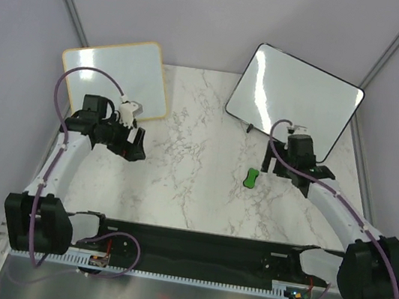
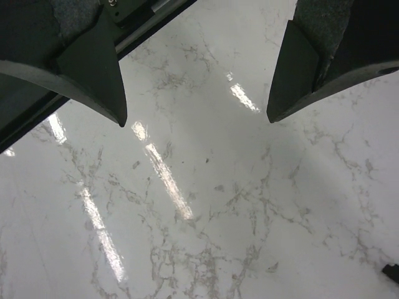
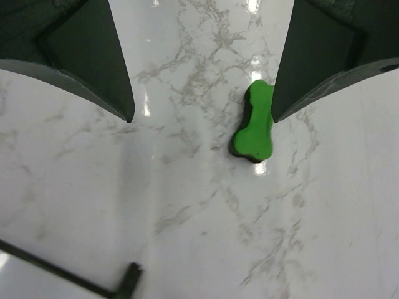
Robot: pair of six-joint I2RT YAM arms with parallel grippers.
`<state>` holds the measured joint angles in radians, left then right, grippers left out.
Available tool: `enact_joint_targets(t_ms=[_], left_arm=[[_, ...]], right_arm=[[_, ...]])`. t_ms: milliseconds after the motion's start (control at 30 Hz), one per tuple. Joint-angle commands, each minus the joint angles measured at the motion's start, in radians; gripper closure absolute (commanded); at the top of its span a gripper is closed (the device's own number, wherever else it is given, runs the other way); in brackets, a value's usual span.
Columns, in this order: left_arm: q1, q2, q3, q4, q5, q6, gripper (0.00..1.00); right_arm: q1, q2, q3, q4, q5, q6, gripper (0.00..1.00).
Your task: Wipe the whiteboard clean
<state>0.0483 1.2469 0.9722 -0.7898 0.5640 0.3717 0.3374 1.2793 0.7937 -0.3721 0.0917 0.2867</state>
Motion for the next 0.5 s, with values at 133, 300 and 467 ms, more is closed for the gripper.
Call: enact_joint_targets(t_ms=[133, 300, 467], left_arm=[[0.001, -0.254, -0.202, 0.135, -0.336, 0.006, 0.01], [0.002, -0.398, -0.360, 0.289, -0.510, -0.011, 0.01], [0.002, -0.591, -0.510, 0.460, -0.510, -0.001, 0.01]], right_arm=[[-0.302, -0.274, -0.163, 0.006, 0.166, 0.129, 0.02], [-0.317, -0.432, -0.252, 0.016, 0.350, 0.177, 0.02], [-0.317, -0.633, -0.359, 0.113, 0.382, 0.189, 0.02]])
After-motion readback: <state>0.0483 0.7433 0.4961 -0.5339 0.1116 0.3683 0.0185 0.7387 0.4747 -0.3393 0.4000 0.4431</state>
